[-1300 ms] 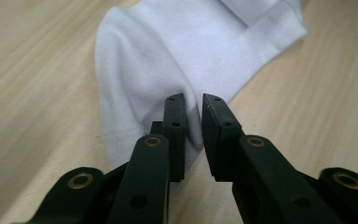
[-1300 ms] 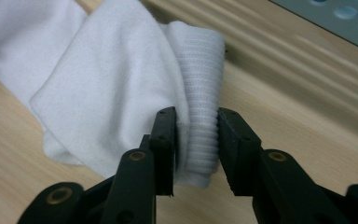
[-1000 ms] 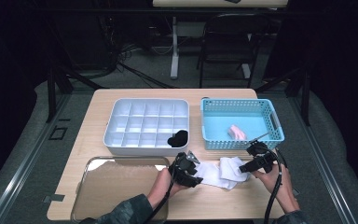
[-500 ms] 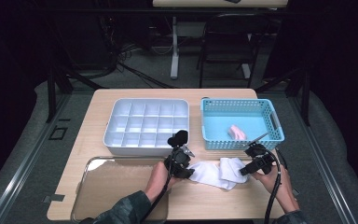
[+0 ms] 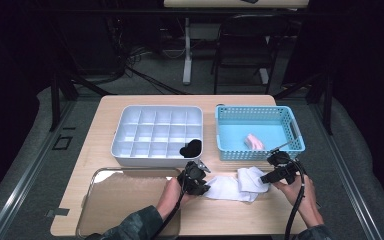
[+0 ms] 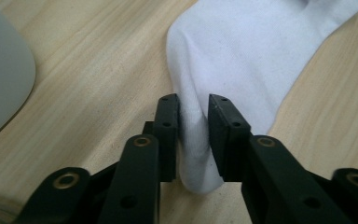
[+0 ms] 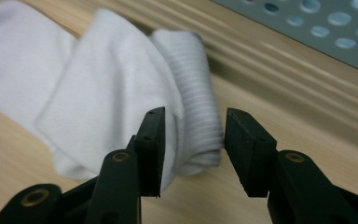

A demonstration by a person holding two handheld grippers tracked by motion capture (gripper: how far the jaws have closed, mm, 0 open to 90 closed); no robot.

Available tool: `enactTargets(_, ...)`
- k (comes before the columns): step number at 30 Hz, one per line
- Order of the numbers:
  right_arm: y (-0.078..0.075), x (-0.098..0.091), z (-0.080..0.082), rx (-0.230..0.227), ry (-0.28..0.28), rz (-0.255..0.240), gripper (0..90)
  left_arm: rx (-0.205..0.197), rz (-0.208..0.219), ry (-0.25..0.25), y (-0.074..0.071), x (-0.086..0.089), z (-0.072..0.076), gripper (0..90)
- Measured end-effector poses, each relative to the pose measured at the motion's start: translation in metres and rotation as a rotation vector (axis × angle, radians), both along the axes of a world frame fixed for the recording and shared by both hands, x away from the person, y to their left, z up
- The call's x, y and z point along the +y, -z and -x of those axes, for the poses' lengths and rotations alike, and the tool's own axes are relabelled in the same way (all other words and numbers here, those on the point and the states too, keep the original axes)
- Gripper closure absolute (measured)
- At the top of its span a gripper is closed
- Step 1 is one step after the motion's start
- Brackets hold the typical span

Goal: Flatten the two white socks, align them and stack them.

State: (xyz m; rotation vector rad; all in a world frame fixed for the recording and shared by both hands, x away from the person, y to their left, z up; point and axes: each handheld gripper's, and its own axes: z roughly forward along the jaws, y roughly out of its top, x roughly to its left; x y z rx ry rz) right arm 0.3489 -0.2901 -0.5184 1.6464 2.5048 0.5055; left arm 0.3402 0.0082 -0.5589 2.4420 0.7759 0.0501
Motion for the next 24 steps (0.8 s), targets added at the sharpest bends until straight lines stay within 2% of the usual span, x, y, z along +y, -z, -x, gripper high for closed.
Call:
enactTargets(2,-0.004,0.003,0.003,-0.025,0.003,-0.022,60.2,-0.007,0.004,-0.003,-0.002,0.001,0.001,67.1)
enactTargets(4,-0.005,0.006,0.004,0.001,-0.017,-0.024,62.5,-0.017,-0.001,-0.018,-0.004,0.002,0.001,60.0)
enactTargets(5,-0.003,0.007,0.003,0.011,-0.022,0.004,63.3,-0.022,-0.004,-0.018,-0.005,0.003,0.001,55.7)
enactTargets(8,0.002,0.007,0.002,0.027,-0.017,0.006,67.6,-0.032,0.003,-0.027,-0.007,0.006,0.001,50.9)
enactTargets(11,-0.003,0.006,0.003,0.004,-0.010,0.010,66.6,-0.034,0.004,-0.024,-0.008,0.007,0.001,52.3)
enactTargets(13,-0.008,0.006,0.006,-0.029,0.011,-0.004,66.6,-0.029,0.002,-0.019,-0.007,0.008,0.000,56.1)
enactTargets(15,-0.011,0.005,0.007,-0.027,0.000,-0.007,66.5,-0.026,-0.002,-0.015,-0.006,0.008,-0.001,60.1)
enactTargets(18,-0.006,0.007,0.006,0.032,-0.017,-0.007,67.5,-0.020,-0.007,0.001,-0.004,0.007,0.000,67.4)
enactTargets(19,0.000,0.010,0.006,0.028,-0.005,-0.010,69.4,-0.021,-0.013,0.010,-0.004,0.007,0.000,69.1)
enactTargets(20,0.001,0.010,0.005,0.054,-0.023,0.006,73.5,-0.019,-0.017,0.015,-0.003,0.006,0.001,71.8)
enactTargets(22,0.003,0.010,0.004,0.063,-0.035,0.019,82.8,-0.017,-0.019,0.020,-0.001,0.005,0.001,76.2)
enactTargets(24,-0.002,0.008,0.005,0.061,-0.032,0.008,87.2,-0.019,-0.017,0.021,-0.001,0.005,0.001,79.0)
